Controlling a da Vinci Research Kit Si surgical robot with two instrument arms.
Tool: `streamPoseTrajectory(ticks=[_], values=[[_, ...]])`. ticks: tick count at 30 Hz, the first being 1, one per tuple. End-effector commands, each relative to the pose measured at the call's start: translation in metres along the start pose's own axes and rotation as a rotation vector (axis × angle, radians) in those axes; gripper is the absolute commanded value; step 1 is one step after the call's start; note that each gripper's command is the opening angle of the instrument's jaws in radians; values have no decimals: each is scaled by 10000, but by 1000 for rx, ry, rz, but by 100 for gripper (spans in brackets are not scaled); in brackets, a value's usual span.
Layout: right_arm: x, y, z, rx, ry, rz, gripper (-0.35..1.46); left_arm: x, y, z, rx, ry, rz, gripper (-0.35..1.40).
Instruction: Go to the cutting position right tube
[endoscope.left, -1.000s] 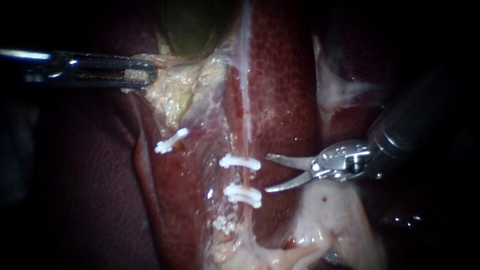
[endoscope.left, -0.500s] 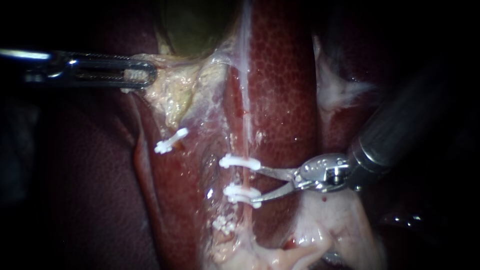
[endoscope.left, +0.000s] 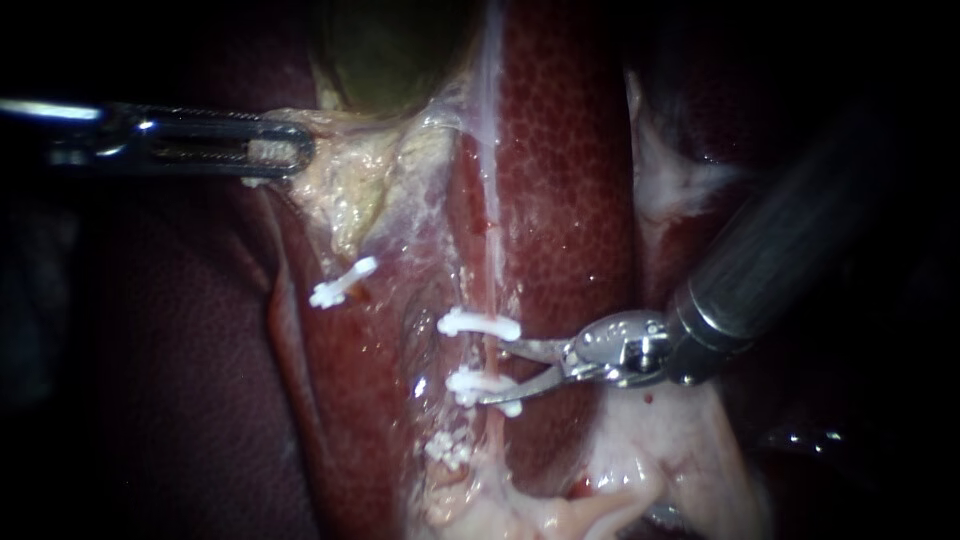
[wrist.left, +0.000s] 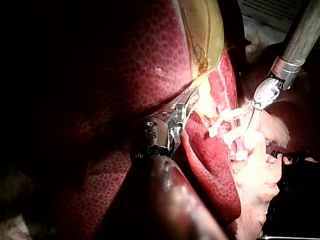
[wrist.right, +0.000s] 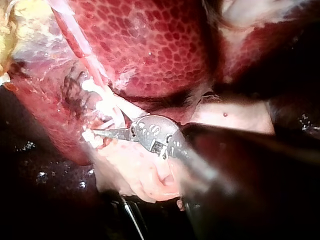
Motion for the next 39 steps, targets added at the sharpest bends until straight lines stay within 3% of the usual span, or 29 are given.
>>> streamPoseTrajectory(ticks=[1, 8, 17, 24, 39], values=[[0, 1, 1, 4, 1, 3, 143, 0, 0, 0, 0, 0, 0, -35], [4, 9, 5, 102, 47, -26, 143, 0, -1, 0, 0, 0, 0, -35], [14, 24, 13, 224, 65, -31, 143, 0, -2, -1, -1, 0, 0, -35], [25, 29, 28, 298, 48, -34, 138, 0, -3, -1, -2, 0, 0, -35], [33, 21, 38, 319, 56, -27, 138, 0, -3, 0, -2, -1, -1, -35]])
